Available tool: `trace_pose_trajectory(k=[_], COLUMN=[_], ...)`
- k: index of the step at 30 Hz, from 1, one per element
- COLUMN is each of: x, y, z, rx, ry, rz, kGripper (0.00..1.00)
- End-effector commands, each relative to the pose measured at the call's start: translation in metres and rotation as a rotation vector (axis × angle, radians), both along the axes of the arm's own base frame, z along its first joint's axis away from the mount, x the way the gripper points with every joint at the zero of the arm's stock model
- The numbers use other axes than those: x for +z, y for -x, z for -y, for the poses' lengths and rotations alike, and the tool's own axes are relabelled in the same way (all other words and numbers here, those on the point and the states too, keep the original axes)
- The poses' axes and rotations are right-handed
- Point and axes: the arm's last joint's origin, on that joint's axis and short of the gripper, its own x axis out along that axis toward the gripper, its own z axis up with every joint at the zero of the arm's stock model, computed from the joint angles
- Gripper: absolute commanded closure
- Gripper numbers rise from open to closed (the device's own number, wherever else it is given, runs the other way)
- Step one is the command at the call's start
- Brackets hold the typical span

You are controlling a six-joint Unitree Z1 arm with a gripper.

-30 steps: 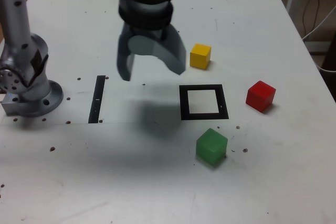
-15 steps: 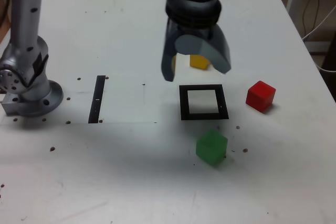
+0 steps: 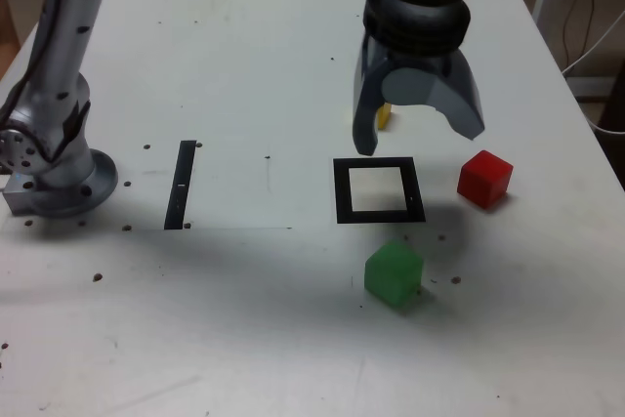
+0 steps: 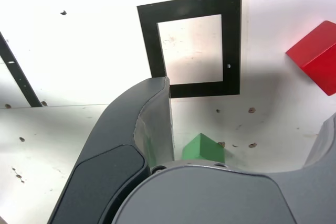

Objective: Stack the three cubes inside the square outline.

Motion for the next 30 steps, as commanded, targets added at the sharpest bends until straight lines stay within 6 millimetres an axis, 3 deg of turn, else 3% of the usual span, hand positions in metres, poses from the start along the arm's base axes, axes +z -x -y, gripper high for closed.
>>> trace_pose_trajectory(k=[1, 13, 30], x=[-0.002, -0.016, -0.033], y=[-0.009, -0.05, -0.072], z=[0.002, -0.002, -0.012], rx=[-0.01, -0.034, -0.052], ry=[0.002, 0.008, 0.007], rz=[0.006, 0.016, 0.015], kGripper=[0.01, 0.0, 0.0])
